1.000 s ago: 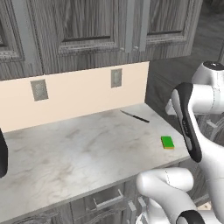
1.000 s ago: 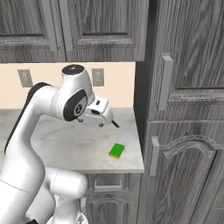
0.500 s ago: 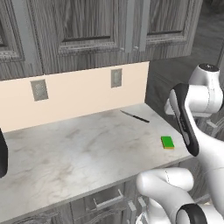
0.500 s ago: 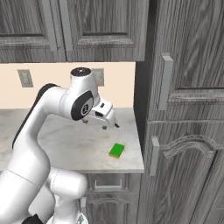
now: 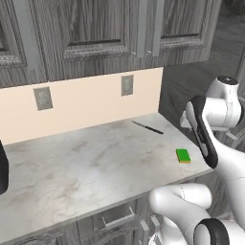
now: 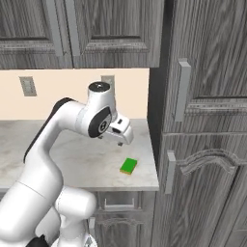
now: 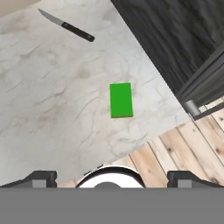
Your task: Place the sponge inside the microwave to prepare for sanitizing.
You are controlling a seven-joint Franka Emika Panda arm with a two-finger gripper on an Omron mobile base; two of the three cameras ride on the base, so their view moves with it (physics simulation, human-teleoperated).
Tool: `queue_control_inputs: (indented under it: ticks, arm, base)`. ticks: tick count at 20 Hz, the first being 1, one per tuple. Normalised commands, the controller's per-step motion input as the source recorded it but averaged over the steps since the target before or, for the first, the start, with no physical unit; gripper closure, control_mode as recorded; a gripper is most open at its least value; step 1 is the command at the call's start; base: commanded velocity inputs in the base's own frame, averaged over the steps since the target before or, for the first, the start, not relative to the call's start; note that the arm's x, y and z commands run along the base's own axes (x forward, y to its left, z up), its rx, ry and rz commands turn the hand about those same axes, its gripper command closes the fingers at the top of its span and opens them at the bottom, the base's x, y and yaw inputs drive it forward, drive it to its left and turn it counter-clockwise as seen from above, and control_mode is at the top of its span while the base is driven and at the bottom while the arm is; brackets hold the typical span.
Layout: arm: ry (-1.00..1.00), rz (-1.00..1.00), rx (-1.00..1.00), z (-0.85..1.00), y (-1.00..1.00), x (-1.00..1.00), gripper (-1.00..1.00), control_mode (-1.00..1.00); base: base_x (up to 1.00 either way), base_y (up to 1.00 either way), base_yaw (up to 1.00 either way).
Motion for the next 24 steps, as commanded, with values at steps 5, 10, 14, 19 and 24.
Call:
queue_control_inputs:
  ticks: [5, 10, 14, 19, 24]
  arm:
    - [0.02, 0.0, 0.0, -0.22, -0.02, 0.32, -1.0, -1.0]
    - [0.04, 0.0, 0.0, -0.24, -0.1, 0.21, -1.0, -1.0]
    - [0.02, 0.0, 0.0, -0.25, -0.18, 0.13, -1.0, -1.0]
    - [0.02, 0.0, 0.01, -0.27, -0.16, 0.11, -1.0, -1.0]
    - [0.01, 0.0, 0.01, -0.27, -0.01, 0.15, -1.0, -1.0]
  base:
    - [0.0, 0.0, 0.0]
    - [0.0, 0.0, 0.0]
    - [0.0, 0.0, 0.0]
    - [0.0, 0.0, 0.0]
    - [0.0, 0.0, 0.0]
